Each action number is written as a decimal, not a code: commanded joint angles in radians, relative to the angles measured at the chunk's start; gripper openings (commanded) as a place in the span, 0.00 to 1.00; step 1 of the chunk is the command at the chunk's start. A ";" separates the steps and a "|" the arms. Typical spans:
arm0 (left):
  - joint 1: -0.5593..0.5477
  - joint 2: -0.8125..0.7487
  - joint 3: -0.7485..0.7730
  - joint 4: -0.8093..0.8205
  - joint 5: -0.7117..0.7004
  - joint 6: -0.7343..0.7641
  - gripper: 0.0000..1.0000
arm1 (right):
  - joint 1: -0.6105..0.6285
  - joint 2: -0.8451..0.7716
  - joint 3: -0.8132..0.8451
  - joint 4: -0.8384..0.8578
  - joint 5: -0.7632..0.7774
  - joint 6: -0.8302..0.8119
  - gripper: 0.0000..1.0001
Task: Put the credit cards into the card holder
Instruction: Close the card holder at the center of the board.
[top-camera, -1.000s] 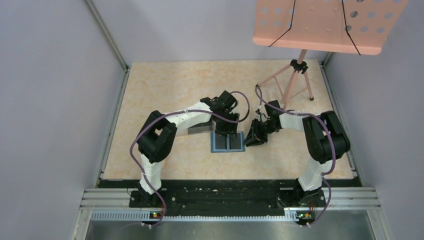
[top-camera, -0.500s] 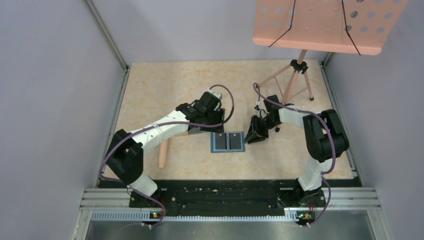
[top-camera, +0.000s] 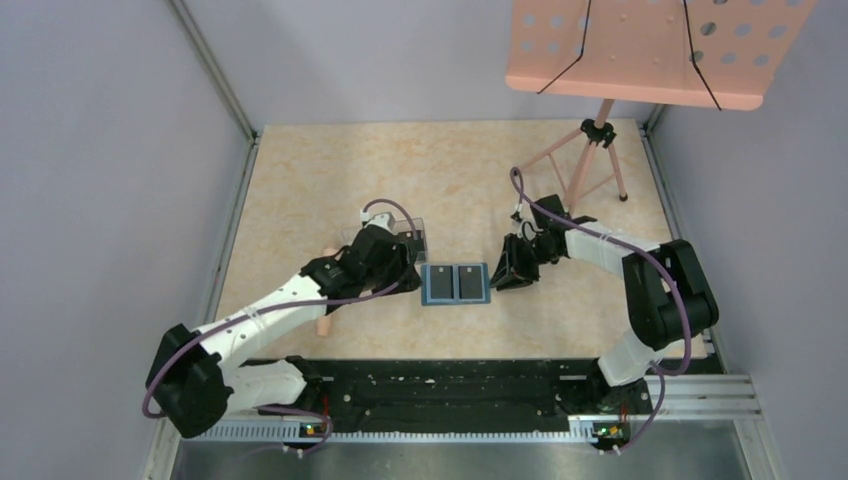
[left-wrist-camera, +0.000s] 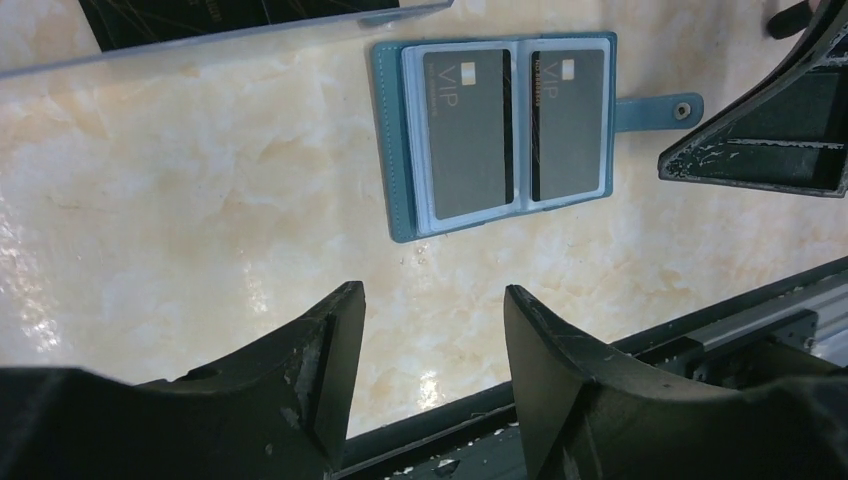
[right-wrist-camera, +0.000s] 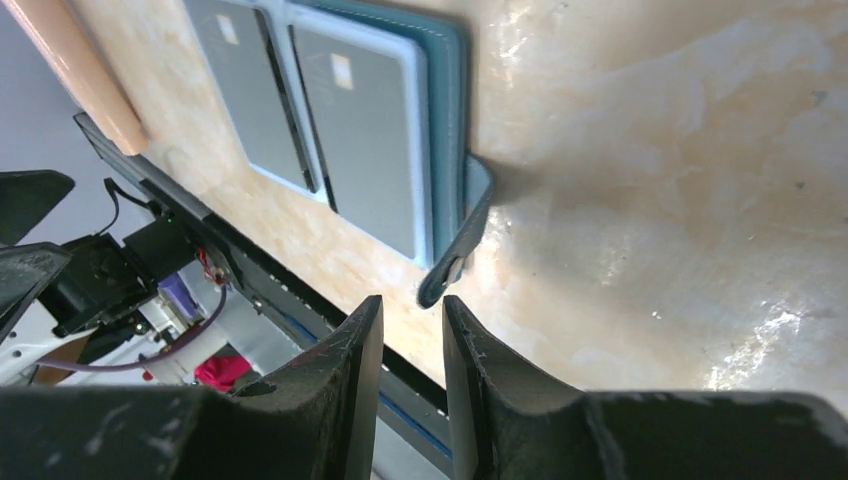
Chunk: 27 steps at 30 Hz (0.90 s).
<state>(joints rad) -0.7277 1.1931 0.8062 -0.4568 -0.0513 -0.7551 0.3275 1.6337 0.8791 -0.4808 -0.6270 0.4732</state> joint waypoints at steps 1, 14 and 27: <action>0.004 -0.080 -0.078 0.119 -0.020 -0.101 0.59 | 0.021 -0.073 -0.009 0.054 0.004 0.015 0.29; 0.057 0.051 -0.109 0.203 0.225 -0.127 0.60 | 0.038 -0.085 -0.028 0.099 0.002 0.027 0.28; 0.149 0.283 -0.084 0.324 0.340 -0.144 0.59 | 0.082 0.012 0.042 0.131 -0.038 0.029 0.22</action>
<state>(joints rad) -0.5842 1.4414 0.6842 -0.1867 0.2661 -0.8932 0.3801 1.6142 0.8631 -0.3889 -0.6380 0.4999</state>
